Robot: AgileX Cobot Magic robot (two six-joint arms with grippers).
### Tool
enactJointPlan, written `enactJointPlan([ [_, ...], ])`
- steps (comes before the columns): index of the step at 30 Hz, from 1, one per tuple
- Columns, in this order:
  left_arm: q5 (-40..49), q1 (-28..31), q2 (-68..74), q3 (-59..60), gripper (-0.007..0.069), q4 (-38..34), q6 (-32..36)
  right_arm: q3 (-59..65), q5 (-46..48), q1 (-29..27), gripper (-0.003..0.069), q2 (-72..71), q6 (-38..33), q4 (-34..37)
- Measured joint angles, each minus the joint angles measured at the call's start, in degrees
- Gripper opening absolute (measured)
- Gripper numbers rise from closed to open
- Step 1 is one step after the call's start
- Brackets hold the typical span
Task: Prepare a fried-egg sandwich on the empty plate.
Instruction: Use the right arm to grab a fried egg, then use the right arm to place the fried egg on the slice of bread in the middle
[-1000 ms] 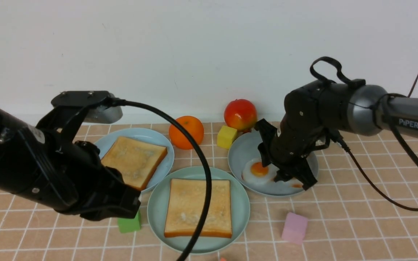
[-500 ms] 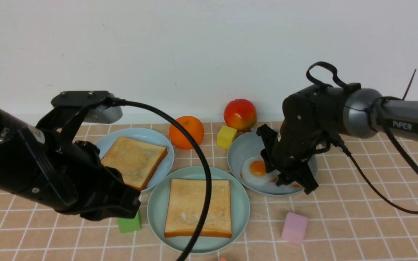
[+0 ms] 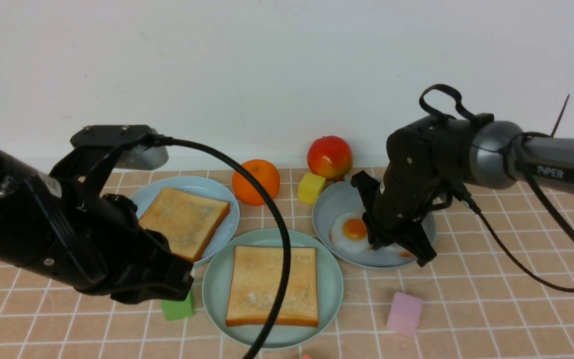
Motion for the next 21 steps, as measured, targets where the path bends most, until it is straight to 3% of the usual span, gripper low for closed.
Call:
enactJointPlan([
  [4, 0.00, 0.00, 0.00, 0.00, 0.0092, 0.00, 0.00, 0.00, 0.04, 0.00, 0.0018, -0.44, -0.83, -1.26],
  [10, 0.00, 0.00, 0.00, 0.00, 0.0092, 0.00, 0.00, 0.33, -0.55, -0.06, 0.0018, -3.73, -1.54, -8.70],
  [14, 0.00, 0.00, 0.00, 0.00, 0.0092, 0.00, 0.00, 0.33, -2.71, -0.06, 0.0018, -5.57, -4.61, -9.00],
  [16, 0.00, 0.00, 0.00, 0.00, 0.0092, 0.00, 0.00, 0.33, -4.04, 0.04, 0.0018, -6.43, -9.09, -7.49],
  [21, 0.00, 0.00, 0.00, 0.00, 0.0094, -0.23, 0.00, 0.33, -4.62, 2.80, 0.0018, -7.21, -31.13, 3.59],
])
